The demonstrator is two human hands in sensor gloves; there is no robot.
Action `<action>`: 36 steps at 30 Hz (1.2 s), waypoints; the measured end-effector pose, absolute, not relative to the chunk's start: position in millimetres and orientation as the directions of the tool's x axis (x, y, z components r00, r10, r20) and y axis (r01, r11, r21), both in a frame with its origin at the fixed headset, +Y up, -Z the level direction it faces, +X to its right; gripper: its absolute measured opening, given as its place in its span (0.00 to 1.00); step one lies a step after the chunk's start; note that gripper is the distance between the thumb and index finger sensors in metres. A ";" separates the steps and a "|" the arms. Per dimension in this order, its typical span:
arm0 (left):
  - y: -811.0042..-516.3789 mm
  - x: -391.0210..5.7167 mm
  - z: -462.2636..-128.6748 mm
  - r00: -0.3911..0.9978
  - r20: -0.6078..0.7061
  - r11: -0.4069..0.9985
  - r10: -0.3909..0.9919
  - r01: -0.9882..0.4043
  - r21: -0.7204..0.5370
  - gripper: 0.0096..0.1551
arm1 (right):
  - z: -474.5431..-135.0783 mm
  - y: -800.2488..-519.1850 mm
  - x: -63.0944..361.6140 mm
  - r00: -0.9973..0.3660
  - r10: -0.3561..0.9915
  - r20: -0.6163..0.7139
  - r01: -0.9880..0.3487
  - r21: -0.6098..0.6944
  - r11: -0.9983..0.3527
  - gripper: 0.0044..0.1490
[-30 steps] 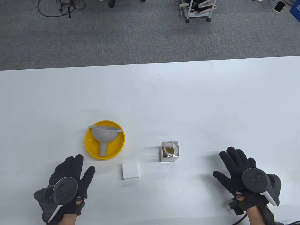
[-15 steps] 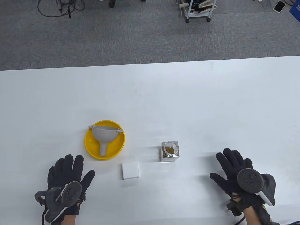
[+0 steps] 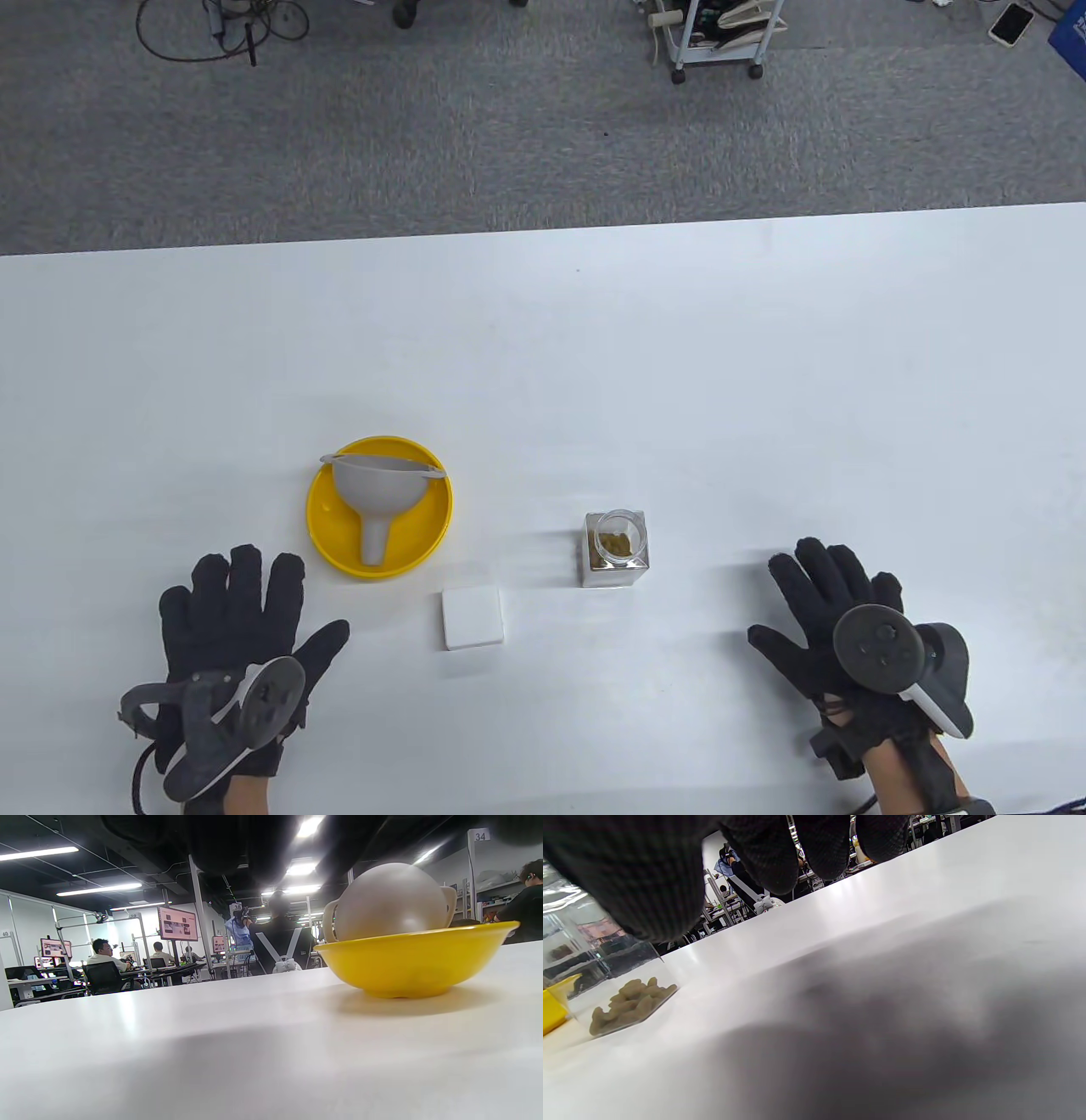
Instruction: Transfer raisins through funnel into coffee jar
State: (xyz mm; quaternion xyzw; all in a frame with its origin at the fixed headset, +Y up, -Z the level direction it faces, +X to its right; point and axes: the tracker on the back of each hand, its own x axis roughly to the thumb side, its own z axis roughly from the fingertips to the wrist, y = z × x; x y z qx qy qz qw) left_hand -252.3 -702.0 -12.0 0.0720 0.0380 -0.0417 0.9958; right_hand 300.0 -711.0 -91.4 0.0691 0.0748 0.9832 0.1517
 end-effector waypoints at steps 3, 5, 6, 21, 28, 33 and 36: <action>-700.0 -251.9 -11.3 0.994 -0.086 0.986 -0.074 0.086 0.146 0.52 | -92.0 -710.0 299.3 -0.936 0.332 0.116 -0.312 0.161 -0.936 0.52; -699.2 -252.4 -10.6 0.994 -0.088 0.986 -0.069 0.081 0.147 0.52 | -93.3 -704.2 297.6 -0.924 0.362 0.122 -0.343 0.149 -0.927 0.52; -698.9 -252.8 -10.3 0.993 -0.091 0.986 -0.068 0.081 0.147 0.52 | -94.8 -700.1 295.9 -0.919 0.374 0.129 -0.356 0.144 -0.924 0.52; -699.7 -251.7 -11.1 0.997 -0.076 0.987 -0.023 0.034 0.155 0.50 | -131.5 -693.9 205.4 -0.768 0.624 0.145 -0.564 0.308 -0.766 0.58; -695.3 -249.0 -9.0 0.997 -0.073 0.986 -0.020 0.032 0.166 0.50 | -148.0 -716.2 178.6 -0.709 0.695 0.121 -0.606 0.399 -0.688 0.73; -693.5 -242.8 -8.7 0.999 -0.044 0.984 -0.021 0.028 0.174 0.50 | -151.4 -723.1 174.0 -0.686 0.721 0.099 -0.645 0.376 -0.665 0.74; -692.7 -237.0 -9.1 0.999 -0.022 0.984 -0.025 0.029 0.178 0.50 | -152.5 -724.7 175.0 -0.682 0.724 0.098 -0.644 0.390 -0.659 0.74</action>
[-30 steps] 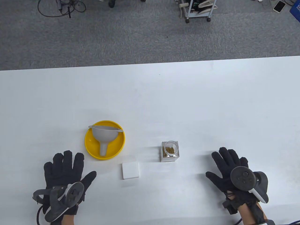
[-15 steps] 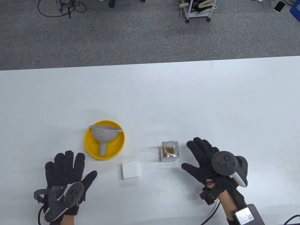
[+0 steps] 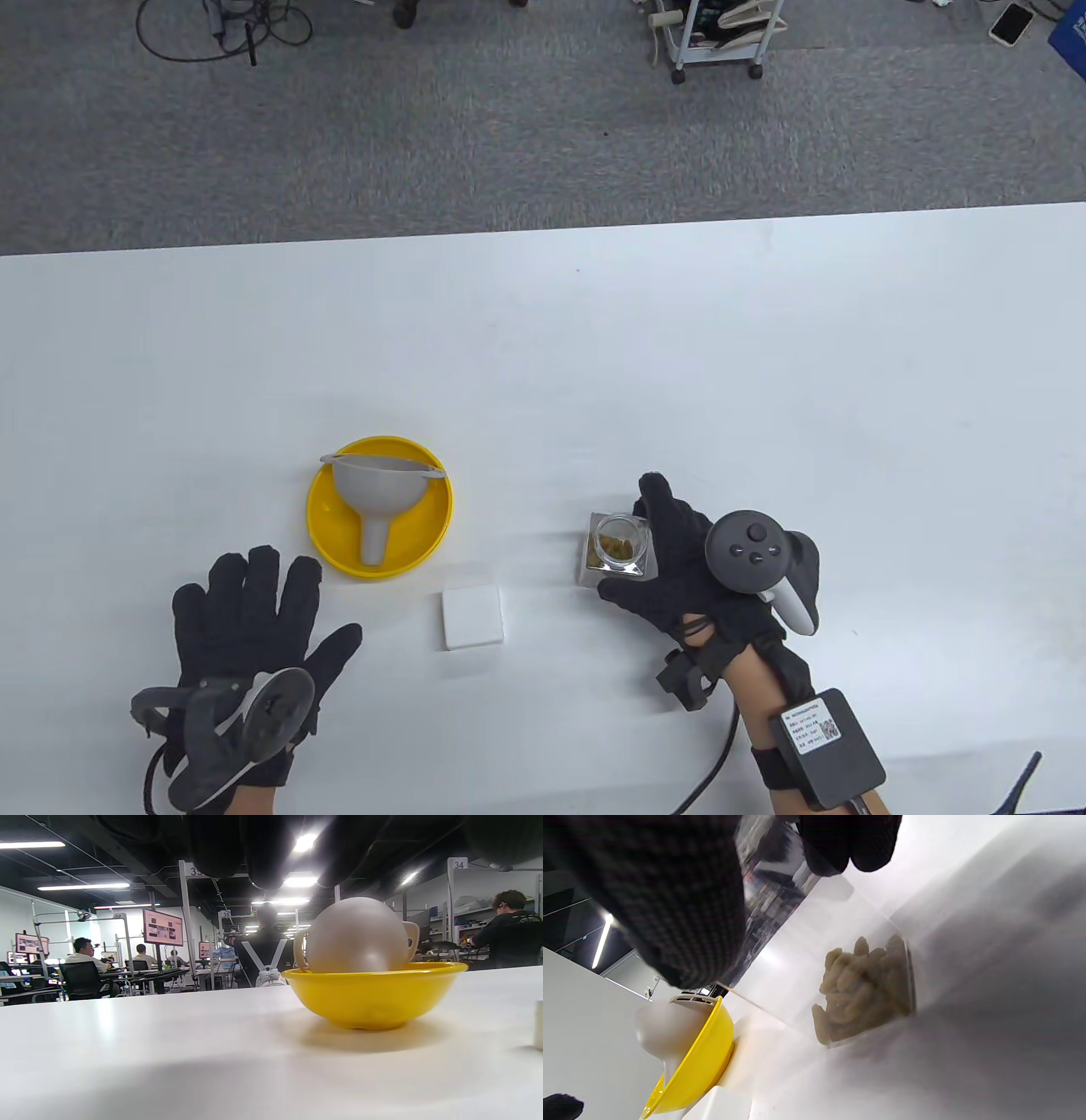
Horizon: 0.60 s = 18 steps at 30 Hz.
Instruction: Transfer raisins through funnel into coffee jar
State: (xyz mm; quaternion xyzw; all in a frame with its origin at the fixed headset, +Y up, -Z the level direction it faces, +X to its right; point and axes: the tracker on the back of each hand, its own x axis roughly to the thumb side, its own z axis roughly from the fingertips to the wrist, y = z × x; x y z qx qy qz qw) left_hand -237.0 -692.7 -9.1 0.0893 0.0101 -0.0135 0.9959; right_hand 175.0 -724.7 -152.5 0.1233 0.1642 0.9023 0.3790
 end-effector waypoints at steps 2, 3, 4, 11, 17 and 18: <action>-692.2 -231.0 -9.5 1.000 -0.001 0.983 -0.017 0.016 0.181 0.50 | -153.0 -725.0 176.6 -0.673 0.733 0.097 -0.646 0.404 -0.647 0.70; -692.2 -228.8 -9.7 1.000 0.007 0.983 -0.014 0.012 0.181 0.50 | -153.2 -724.6 178.0 -0.667 0.739 0.092 -0.656 0.398 -0.642 0.64; -692.4 -224.9 -10.0 1.000 0.025 0.984 -0.010 0.005 0.181 0.50 | -153.2 -724.4 179.3 -0.657 0.748 0.091 -0.664 0.400 -0.632 0.62; -695.6 -193.8 -18.0 0.989 0.117 0.983 -0.089 0.069 0.167 0.51 | -148.1 -709.3 190.4 -0.569 0.815 0.112 -0.725 0.399 -0.561 0.59; -701.9 -157.5 -24.4 0.963 0.267 0.995 -0.021 -0.005 0.095 0.51 | -139.1 -695.9 201.4 -0.525 0.838 0.149 -0.739 0.410 -0.535 0.59; -704.4 -150.8 -26.4 0.955 0.296 0.998 -0.011 -0.008 0.064 0.51 | -137.9 -695.0 203.4 -0.522 0.839 0.153 -0.735 0.418 -0.534 0.59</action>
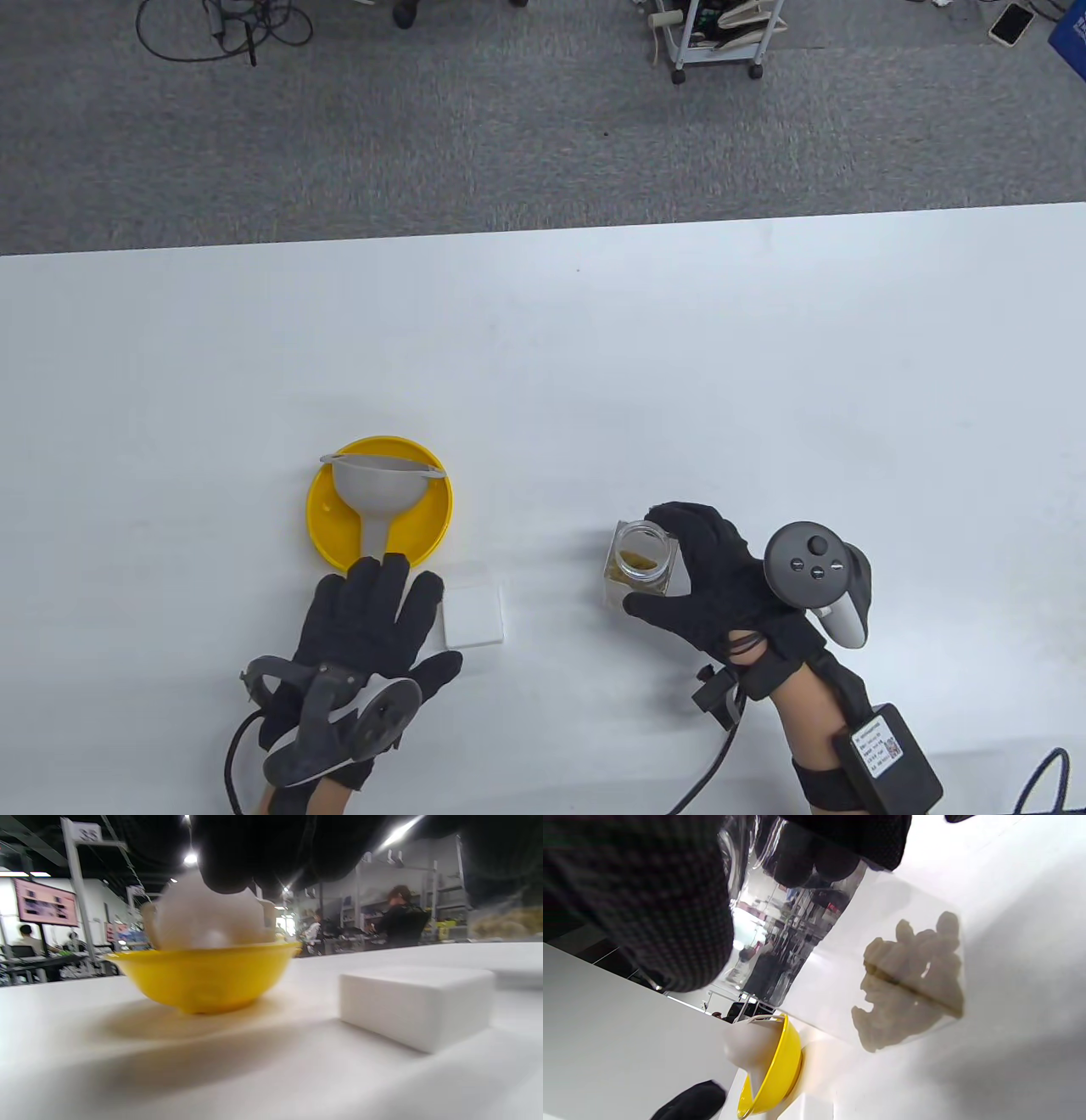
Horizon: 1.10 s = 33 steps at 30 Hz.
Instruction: Transfer raisins through funnel into coffee jar
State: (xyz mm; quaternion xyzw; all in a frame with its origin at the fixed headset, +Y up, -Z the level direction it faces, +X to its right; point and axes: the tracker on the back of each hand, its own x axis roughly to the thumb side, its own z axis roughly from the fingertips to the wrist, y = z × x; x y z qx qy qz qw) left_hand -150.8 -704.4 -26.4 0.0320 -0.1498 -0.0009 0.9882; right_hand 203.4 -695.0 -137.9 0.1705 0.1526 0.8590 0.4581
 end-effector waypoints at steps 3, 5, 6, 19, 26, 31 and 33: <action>-711.4 -135.8 -31.9 0.932 0.359 0.999 0.055 -0.051 -0.020 0.50 | -135.2 -692.9 209.4 -0.512 0.844 0.160 -0.735 0.426 -0.527 0.60; -715.3 -128.6 -35.7 0.927 0.365 0.996 0.080 -0.058 -0.073 0.52 | -134.2 -691.9 212.9 -0.500 0.851 0.160 -0.742 0.428 -0.516 0.59; -717.1 -125.6 -37.7 0.927 0.365 0.994 0.088 -0.056 -0.095 0.53 | -133.7 -691.3 214.1 -0.494 0.855 0.159 -0.745 0.430 -0.511 0.59; -729.1 -110.7 -60.1 0.946 0.277 0.951 0.168 -0.082 -0.297 0.47 | -125.9 -687.9 214.3 -0.457 0.874 0.166 -0.760 0.438 -0.481 0.59; -728.4 -96.7 -66.5 0.951 0.298 0.956 0.087 0.005 -0.294 0.52 | -121.6 -687.4 211.0 -0.432 0.887 0.165 -0.770 0.444 -0.458 0.59; -703.6 -106.2 -73.1 0.915 0.221 0.927 0.338 -0.284 -0.244 0.50 | -119.8 -687.3 210.7 -0.426 0.888 0.170 -0.774 0.440 -0.456 0.60; -686.8 -114.3 -76.1 0.843 0.172 0.857 0.510 -0.480 -0.187 0.49 | -119.3 -688.7 209.0 -0.415 0.895 0.161 -0.785 0.435 -0.442 0.60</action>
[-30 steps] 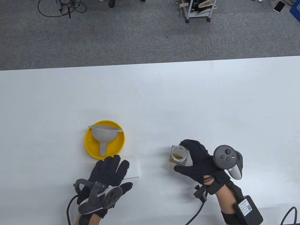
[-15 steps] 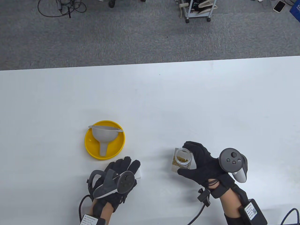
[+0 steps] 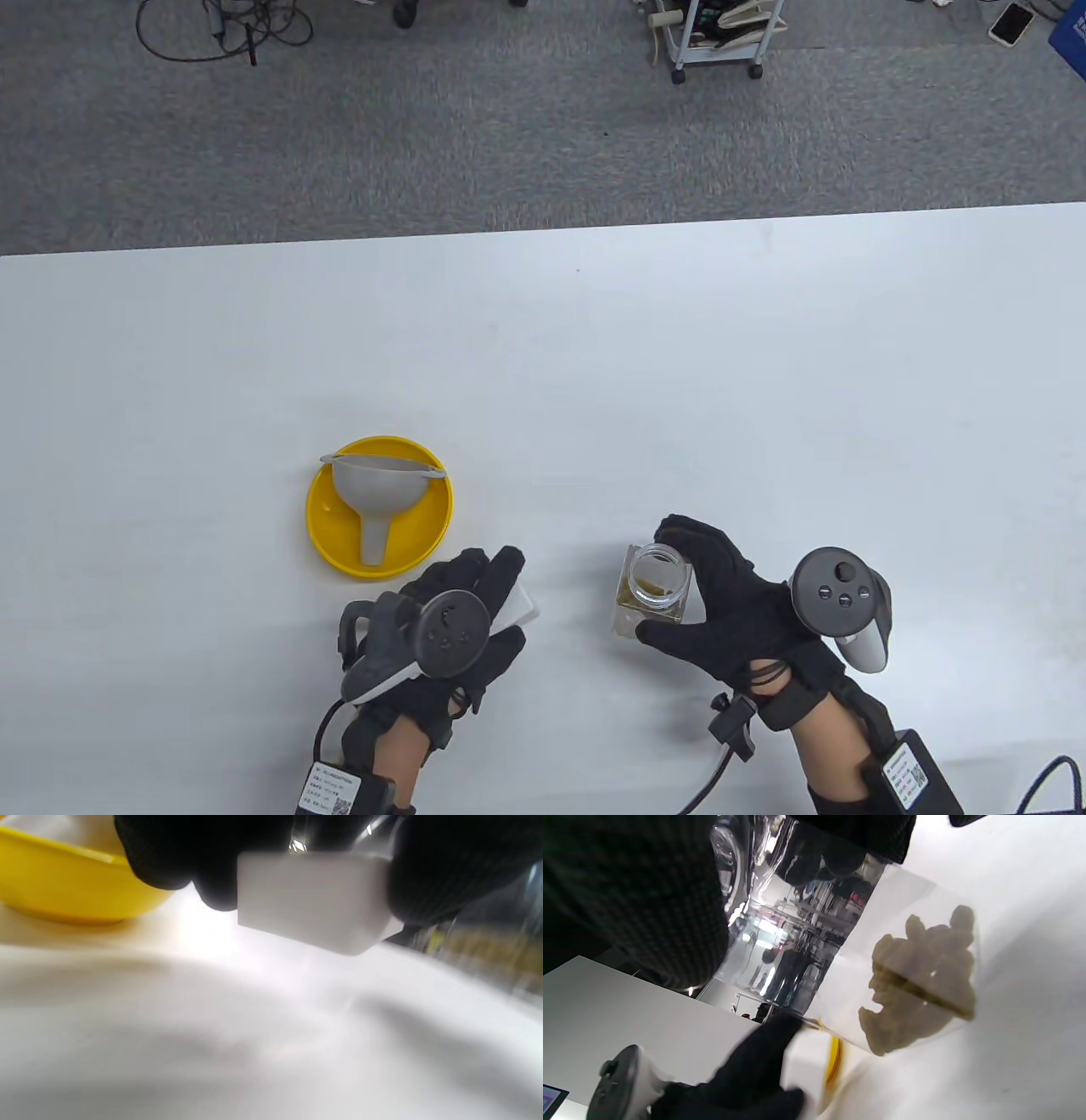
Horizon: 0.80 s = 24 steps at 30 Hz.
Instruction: Transfer raisins through funnel into coffee jar
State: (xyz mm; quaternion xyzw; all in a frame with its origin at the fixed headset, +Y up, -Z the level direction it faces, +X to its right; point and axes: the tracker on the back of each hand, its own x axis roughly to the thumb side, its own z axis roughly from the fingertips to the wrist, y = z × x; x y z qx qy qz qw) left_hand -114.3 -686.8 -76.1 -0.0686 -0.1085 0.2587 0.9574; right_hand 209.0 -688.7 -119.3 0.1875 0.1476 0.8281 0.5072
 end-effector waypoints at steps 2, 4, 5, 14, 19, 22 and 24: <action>-676.7 -117.7 -78.4 0.745 0.138 0.757 0.653 -0.633 -0.160 0.48 | -118.8 -690.7 206.5 -0.417 0.896 0.155 -0.786 0.434 -0.440 0.60; -669.2 -115.8 -79.6 0.637 0.121 0.648 0.761 -0.748 -0.142 0.47 | -117.4 -692.1 203.1 -0.423 0.895 0.145 -0.787 0.432 -0.441 0.60; -664.8 -113.2 -80.0 0.584 0.122 0.596 0.803 -0.792 -0.134 0.47 | -116.4 -691.9 201.6 -0.431 0.891 0.139 -0.792 0.415 -0.448 0.60; -628.6 -58.8 -75.0 0.659 0.216 0.668 0.720 -0.743 0.043 0.48 | -99.4 -684.5 187.3 -0.501 0.851 0.158 -0.804 0.278 -0.525 0.61; -627.2 -41.8 -74.5 0.704 0.261 0.717 0.660 -0.694 0.058 0.44 | -95.4 -678.4 188.0 -0.569 0.800 0.190 -0.779 0.187 -0.598 0.61; -630.4 -36.7 -74.6 0.718 0.270 0.734 0.641 -0.677 0.056 0.43 | -95.3 -677.8 188.5 -0.592 0.783 0.193 -0.768 0.159 -0.620 0.61; -632.5 -34.5 -73.7 0.734 0.270 0.744 0.624 -0.663 0.082 0.43 | -95.6 -677.7 188.2 -0.613 0.767 0.188 -0.754 0.150 -0.640 0.61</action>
